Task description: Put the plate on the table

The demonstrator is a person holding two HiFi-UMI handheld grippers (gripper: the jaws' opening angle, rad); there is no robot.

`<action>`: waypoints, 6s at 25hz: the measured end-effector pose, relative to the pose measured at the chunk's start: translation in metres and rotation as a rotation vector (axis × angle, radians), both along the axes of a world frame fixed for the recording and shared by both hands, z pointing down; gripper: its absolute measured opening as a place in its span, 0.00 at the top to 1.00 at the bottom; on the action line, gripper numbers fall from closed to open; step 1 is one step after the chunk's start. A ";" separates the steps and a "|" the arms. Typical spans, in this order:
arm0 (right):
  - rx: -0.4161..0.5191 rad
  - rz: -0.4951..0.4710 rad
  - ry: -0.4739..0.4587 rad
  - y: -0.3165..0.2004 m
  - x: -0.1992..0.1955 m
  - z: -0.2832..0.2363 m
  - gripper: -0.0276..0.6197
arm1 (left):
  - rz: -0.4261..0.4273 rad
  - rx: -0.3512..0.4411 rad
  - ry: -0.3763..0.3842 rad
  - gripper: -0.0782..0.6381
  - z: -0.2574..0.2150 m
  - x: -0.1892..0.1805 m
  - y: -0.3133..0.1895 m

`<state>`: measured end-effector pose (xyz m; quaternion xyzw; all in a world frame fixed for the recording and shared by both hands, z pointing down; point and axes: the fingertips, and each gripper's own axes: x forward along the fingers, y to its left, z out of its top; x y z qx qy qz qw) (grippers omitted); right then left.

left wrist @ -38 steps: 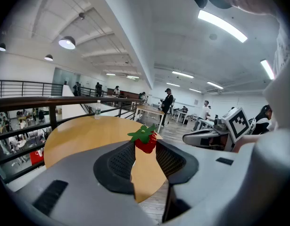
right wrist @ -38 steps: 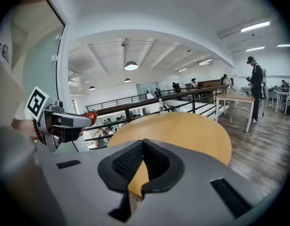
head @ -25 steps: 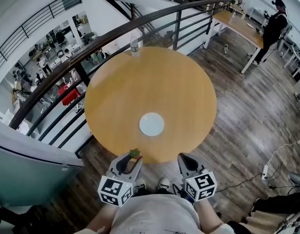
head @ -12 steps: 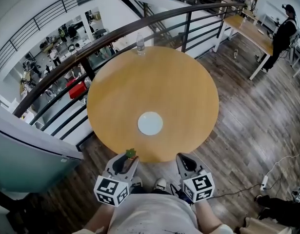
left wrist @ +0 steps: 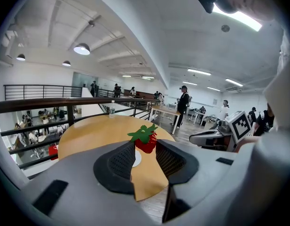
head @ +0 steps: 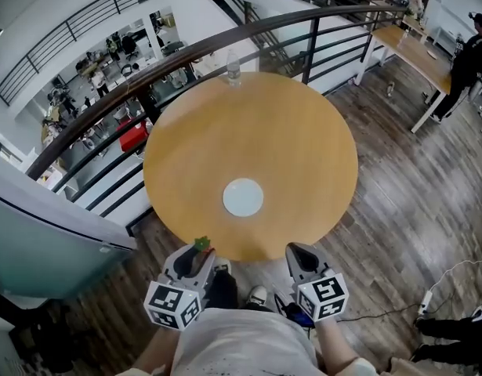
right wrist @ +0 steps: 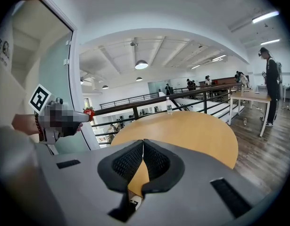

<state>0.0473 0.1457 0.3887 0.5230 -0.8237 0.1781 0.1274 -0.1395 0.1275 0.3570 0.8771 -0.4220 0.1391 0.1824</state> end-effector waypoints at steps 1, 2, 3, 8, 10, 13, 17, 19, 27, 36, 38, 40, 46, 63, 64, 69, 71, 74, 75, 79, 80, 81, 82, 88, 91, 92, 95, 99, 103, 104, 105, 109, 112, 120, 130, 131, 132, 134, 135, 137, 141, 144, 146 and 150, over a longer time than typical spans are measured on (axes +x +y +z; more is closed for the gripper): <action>0.002 -0.004 -0.001 -0.002 -0.002 0.000 0.92 | 0.001 0.002 0.001 0.68 0.000 0.000 -0.001; 0.003 -0.006 -0.002 -0.004 -0.003 -0.001 0.92 | 0.004 0.003 0.001 0.68 0.001 0.001 -0.003; 0.003 -0.005 -0.002 -0.006 -0.003 -0.001 0.92 | 0.007 0.003 0.002 0.68 0.001 0.001 -0.006; -0.007 0.022 0.007 -0.026 -0.001 0.004 0.92 | 0.039 0.003 0.011 0.68 0.007 0.006 -0.032; -0.014 0.039 0.012 -0.038 -0.001 0.005 0.92 | 0.059 0.004 0.013 0.68 0.009 0.007 -0.048; -0.019 0.066 0.019 -0.058 -0.002 0.005 0.92 | 0.090 0.010 0.016 0.68 0.009 0.007 -0.072; -0.021 0.111 0.022 -0.087 -0.011 0.005 0.92 | 0.135 0.010 0.025 0.68 0.013 0.000 -0.104; -0.018 0.132 0.022 -0.100 -0.018 0.005 0.92 | 0.160 0.008 0.025 0.68 0.015 -0.006 -0.119; -0.010 0.233 0.050 -0.134 -0.033 0.002 0.92 | 0.252 -0.009 0.043 0.68 0.029 -0.022 -0.166; -0.033 0.278 0.080 -0.139 -0.026 0.001 0.92 | 0.293 -0.029 0.067 0.68 0.032 -0.015 -0.182; -0.029 0.270 0.084 -0.147 -0.018 -0.003 0.92 | 0.288 -0.030 0.062 0.68 0.029 -0.008 -0.188; -0.025 0.251 0.082 -0.158 -0.013 -0.007 0.92 | 0.273 -0.036 0.059 0.68 0.027 -0.004 -0.195; -0.018 0.195 0.085 -0.174 -0.008 -0.009 0.92 | 0.240 -0.057 0.043 0.68 0.031 0.006 -0.199; -0.090 0.139 0.032 -0.184 0.008 0.022 0.92 | 0.272 -0.155 -0.080 0.68 0.072 0.033 -0.191; -0.093 0.138 0.030 -0.185 0.008 0.023 0.92 | 0.276 -0.159 -0.088 0.68 0.075 0.035 -0.191; -0.102 0.135 0.024 -0.191 0.014 0.030 0.92 | 0.310 -0.174 -0.131 0.68 0.092 0.047 -0.195; -0.106 0.137 0.020 -0.193 0.016 0.033 0.92 | 0.324 -0.187 -0.143 0.68 0.100 0.051 -0.196; -0.116 0.144 0.021 -0.193 0.020 0.035 0.92 | 0.346 -0.194 -0.172 0.68 0.111 0.057 -0.194; -0.121 0.147 0.021 -0.192 0.022 0.036 0.92 | 0.353 -0.198 -0.182 0.68 0.115 0.059 -0.193; -0.127 0.141 0.032 -0.191 0.028 0.047 0.92 | 0.382 -0.217 -0.210 0.68 0.131 0.071 -0.191; -0.129 0.137 0.039 -0.191 0.029 0.051 0.92 | 0.390 -0.222 -0.213 0.68 0.134 0.074 -0.191; -0.132 0.134 0.044 -0.191 0.030 0.056 0.92 | 0.397 -0.227 -0.217 0.68 0.138 0.077 -0.191; -0.135 0.133 0.044 -0.192 0.030 0.060 0.92 | 0.404 -0.229 -0.220 0.68 0.141 0.080 -0.192; -0.146 0.138 0.017 -0.184 0.028 0.060 0.92 | 0.423 -0.225 -0.251 0.68 0.138 0.085 -0.184; -0.143 0.138 0.008 -0.184 0.031 0.051 0.92 | 0.420 -0.224 -0.263 0.68 0.132 0.089 -0.181; -0.140 0.138 0.005 -0.186 0.034 0.050 0.92 | 0.417 -0.226 -0.267 0.68 0.133 0.091 -0.182; -0.128 0.138 -0.006 -0.192 0.038 0.050 0.92 | 0.412 -0.242 -0.272 0.68 0.140 0.094 -0.184; -0.134 0.140 -0.010 -0.198 0.036 0.055 0.92 | 0.422 -0.258 -0.288 0.68 0.152 0.092 -0.185; -0.139 0.143 -0.018 -0.198 0.039 0.058 0.92 | 0.449 -0.240 -0.340 0.68 0.163 0.100 -0.183; -0.140 0.143 -0.020 -0.197 0.039 0.059 0.92 | 0.454 -0.236 -0.352 0.68 0.166 0.101 -0.182; -0.141 0.143 -0.022 -0.197 0.039 0.060 0.92 | 0.457 -0.235 -0.361 0.68 0.169 0.103 -0.182; -0.148 0.142 -0.028 -0.196 0.036 0.062 0.92 | 0.461 -0.252 -0.373 0.68 0.177 0.103 -0.184; -0.155 0.144 -0.034 -0.195 0.035 0.064 0.92 | 0.466 -0.273 -0.373 0.68 0.184 0.104 -0.185; -0.156 0.144 -0.046 -0.194 0.033 0.069 0.92 | 0.480 -0.307 -0.425 0.68 0.203 0.101 -0.183; -0.166 0.142 -0.049 -0.190 0.032 0.076 0.92 | 0.597 -0.263 -0.618 0.68 0.227 0.103 -0.178; -0.166 0.142 -0.046 -0.189 0.033 0.076 0.92 | 0.604 -0.254 -0.637 0.68 0.229 0.104 -0.177; -0.166 0.143 -0.045 -0.189 0.033 0.076 0.92 | 0.612 -0.243 -0.658 0.68 0.231 0.104 -0.177; -0.167 0.146 -0.048 -0.189 0.035 0.076 0.92 | 0.625 -0.226 -0.695 0.68 0.234 0.105 -0.177; -0.168 0.148 -0.051 -0.189 0.035 0.076 0.92 | 0.630 -0.221 -0.710 0.68 0.236 0.105 -0.177; -0.169 0.151 -0.054 -0.186 0.037 0.077 0.92 | 0.642 -0.206 -0.742 0.68 0.238 0.106 -0.176; -0.178 0.157 -0.059 -0.181 0.041 0.080 0.92 | 0.666 -0.198 -0.776 0.68 0.241 0.112 -0.174; -0.182 0.160 -0.066 -0.180 0.041 0.081 0.92 | 0.665 -0.213 -0.781 0.68 0.243 0.113 -0.176; -0.183 0.160 -0.069 -0.179 0.042 0.082 0.92 | 0.662 -0.223 -0.785 0.68 0.245 0.113 -0.177; -0.190 0.169 -0.079 -0.177 0.045 0.085 0.92 | 0.658 -0.243 -0.789 0.68 0.250 0.113 -0.179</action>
